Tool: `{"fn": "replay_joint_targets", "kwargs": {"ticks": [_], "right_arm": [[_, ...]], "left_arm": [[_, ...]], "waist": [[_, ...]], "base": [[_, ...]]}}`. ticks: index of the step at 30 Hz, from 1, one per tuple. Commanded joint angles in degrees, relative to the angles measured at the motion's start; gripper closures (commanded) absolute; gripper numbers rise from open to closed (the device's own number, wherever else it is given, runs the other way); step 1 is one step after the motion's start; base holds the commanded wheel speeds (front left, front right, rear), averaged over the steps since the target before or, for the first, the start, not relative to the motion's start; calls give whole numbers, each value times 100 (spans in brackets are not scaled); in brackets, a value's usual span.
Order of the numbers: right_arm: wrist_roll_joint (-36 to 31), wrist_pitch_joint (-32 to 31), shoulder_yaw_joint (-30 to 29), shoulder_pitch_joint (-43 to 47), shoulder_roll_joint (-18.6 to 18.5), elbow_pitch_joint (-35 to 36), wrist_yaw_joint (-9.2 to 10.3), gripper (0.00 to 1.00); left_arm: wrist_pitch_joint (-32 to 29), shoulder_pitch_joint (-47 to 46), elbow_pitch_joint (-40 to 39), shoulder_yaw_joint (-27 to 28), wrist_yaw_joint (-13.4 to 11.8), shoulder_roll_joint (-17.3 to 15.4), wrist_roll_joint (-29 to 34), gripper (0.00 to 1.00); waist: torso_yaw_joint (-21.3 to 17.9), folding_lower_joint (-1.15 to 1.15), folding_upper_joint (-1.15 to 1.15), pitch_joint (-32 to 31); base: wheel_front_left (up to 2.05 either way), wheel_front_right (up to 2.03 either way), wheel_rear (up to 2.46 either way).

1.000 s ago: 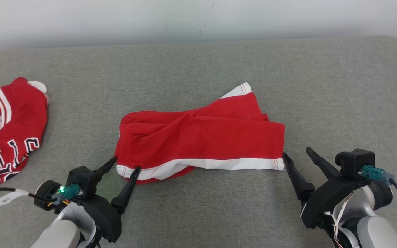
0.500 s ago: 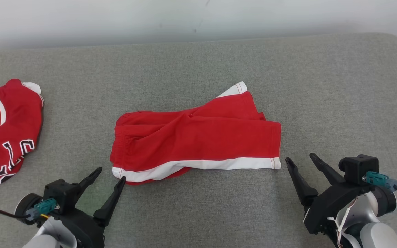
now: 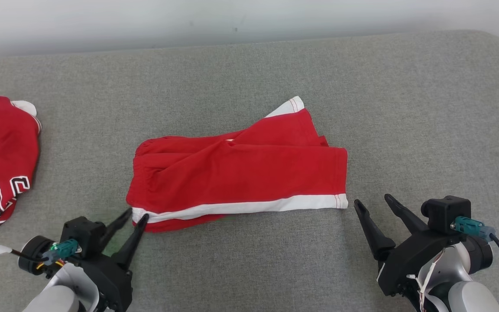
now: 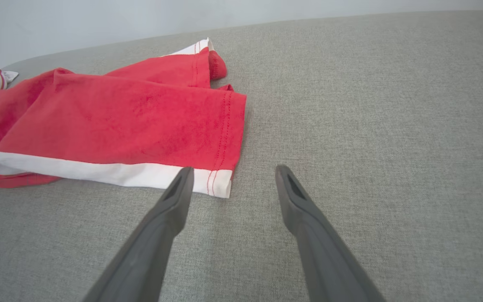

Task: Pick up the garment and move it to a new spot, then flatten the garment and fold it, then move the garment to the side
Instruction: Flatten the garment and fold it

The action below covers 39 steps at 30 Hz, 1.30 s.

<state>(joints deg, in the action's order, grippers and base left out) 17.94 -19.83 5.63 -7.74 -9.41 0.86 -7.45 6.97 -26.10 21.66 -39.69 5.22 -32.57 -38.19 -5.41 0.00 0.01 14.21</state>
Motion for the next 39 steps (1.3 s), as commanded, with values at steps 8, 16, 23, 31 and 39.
{"fn": "replay_joint_targets", "kwargs": {"ticks": [8,16,23,31,39], "right_arm": [[-70,-53,-82,84,64,-46,-8,0],[-92,-101,-126,121,50,0,-8,0],[-287,-279,-264,294,34,-77,-8,0],[-399,-68,-169,43,37,-420,-8,0],[-391,27,267,-409,28,-925,-8,0]], "left_arm": [[51,-56,-52,-57,32,85,-91,100],[104,85,-176,-52,-74,88,-121,100],[228,314,-406,-100,-395,252,-55,100],[412,315,-380,-98,-560,358,5,100],[475,212,-280,-126,-485,380,19,100]], "waist": [[73,0,-1,-6],[115,0,-1,-16],[150,0,-1,38],[230,0,-1,158],[311,0,-1,243]], "base": [[0,0,0],[0,0,0],[0,0,0],[0,0,0],[0,0,0]]}}
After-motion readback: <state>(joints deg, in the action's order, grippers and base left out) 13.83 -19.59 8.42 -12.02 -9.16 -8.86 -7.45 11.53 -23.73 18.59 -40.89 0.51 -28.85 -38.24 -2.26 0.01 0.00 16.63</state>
